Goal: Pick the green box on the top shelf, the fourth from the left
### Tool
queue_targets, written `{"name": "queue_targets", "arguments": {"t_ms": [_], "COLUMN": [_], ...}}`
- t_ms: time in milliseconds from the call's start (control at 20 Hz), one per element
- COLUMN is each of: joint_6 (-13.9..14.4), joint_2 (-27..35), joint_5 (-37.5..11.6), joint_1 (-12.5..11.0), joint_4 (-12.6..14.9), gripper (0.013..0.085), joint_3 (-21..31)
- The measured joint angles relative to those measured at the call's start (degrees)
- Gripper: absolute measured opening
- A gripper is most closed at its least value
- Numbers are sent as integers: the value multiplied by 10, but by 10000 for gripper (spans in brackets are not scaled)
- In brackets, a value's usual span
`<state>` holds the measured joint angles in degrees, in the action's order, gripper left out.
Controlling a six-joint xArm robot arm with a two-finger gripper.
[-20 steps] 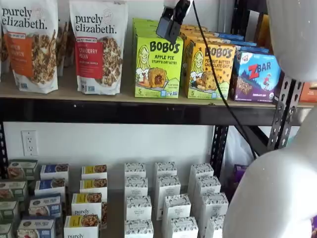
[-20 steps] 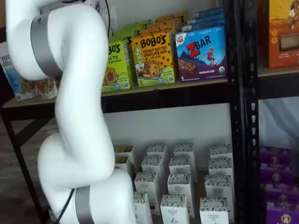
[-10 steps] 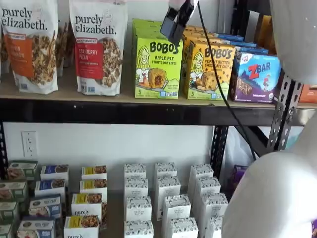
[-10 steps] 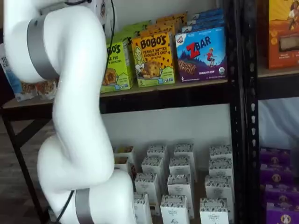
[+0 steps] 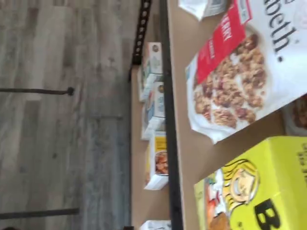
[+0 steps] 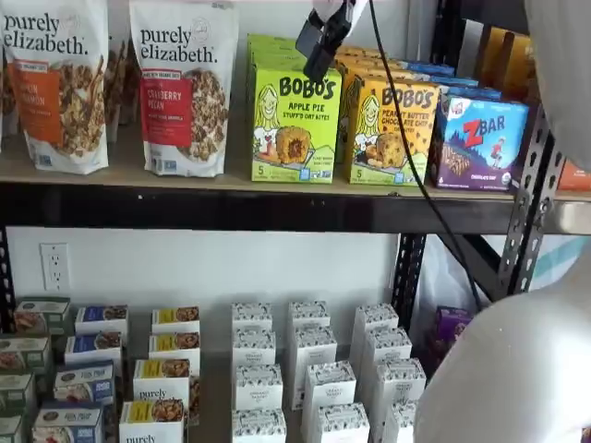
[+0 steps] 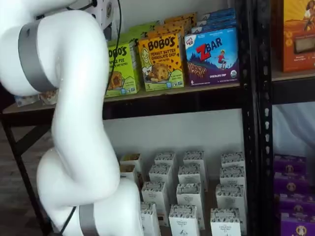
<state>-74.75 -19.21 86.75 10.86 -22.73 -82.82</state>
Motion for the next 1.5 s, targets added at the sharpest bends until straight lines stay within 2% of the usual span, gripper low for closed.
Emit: {"name": "queue_targets", "arguments": {"t_ms": [650,1500], "joint_6": [3,-32], "joint_2": [30,87], "joint_5": [-40,-24], "joint_1": [10,-18], "joint_4": [13,23], "gripper": [850,850], "joint_3": [-13,-54]}}
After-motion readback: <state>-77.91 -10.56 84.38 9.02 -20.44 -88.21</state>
